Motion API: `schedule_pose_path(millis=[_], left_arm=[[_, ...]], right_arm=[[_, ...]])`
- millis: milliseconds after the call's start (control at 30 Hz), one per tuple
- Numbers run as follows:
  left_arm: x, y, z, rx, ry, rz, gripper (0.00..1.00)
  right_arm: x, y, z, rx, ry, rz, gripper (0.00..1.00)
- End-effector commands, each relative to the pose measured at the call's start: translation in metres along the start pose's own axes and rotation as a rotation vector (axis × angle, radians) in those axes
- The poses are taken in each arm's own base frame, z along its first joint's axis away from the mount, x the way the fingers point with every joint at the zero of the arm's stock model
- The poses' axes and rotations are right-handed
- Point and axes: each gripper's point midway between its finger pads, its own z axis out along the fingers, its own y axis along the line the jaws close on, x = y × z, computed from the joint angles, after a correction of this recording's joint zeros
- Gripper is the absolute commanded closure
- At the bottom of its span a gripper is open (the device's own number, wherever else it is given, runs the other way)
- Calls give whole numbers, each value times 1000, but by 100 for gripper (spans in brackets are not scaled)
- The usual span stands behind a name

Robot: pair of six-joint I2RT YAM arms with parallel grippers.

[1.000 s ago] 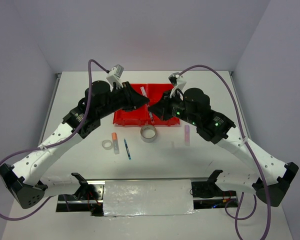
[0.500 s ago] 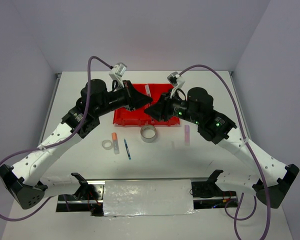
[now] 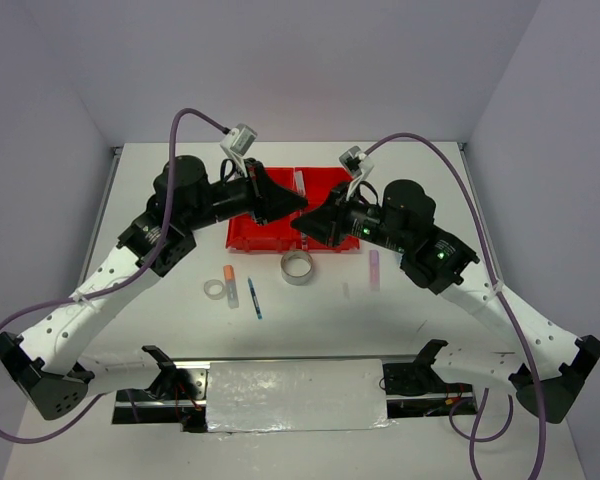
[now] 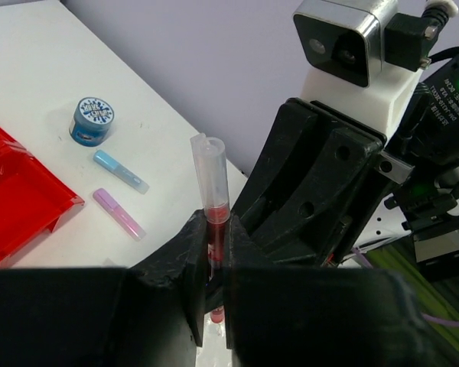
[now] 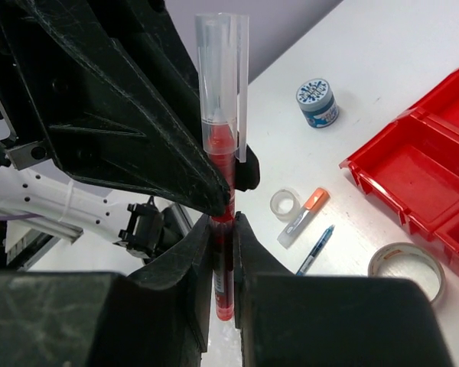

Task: Sort the stationery into containers
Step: Close the pen cap on the pen.

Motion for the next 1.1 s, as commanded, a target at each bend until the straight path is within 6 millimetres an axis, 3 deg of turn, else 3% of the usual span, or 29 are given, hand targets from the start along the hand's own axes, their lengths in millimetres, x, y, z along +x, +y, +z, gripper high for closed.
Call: schedule_pose_path(millis=[0, 33, 267, 367, 533, 767, 933, 1067], left_arm=[[-28, -35, -7, 117, -64, 96, 76], [-26, -34, -6, 115, -52, 96, 73], [-36, -30, -12, 51, -62, 138, 23], [-47, -32, -16, 29, -86, 158, 14], [-57, -28, -11, -2, -99, 175, 12], [-69, -23, 2, -23, -106, 170, 26], [-63, -22, 8, -4, -75, 153, 37], [-54, -18, 8, -8, -58, 135, 36]], right_arm=[[-19, 16, -5, -59, -60, -42, 100], [-19, 16, -5, -58, -58, -46, 100], [-16, 8, -8, -16, -46, -69, 100], [-13, 6, -8, -11, -33, -73, 100], [-14, 9, -11, -21, -37, -82, 100], [-14, 10, -11, -17, -21, -94, 100], [-14, 9, -11, -3, -21, -94, 100], [-17, 7, -12, 16, -27, -92, 100]])
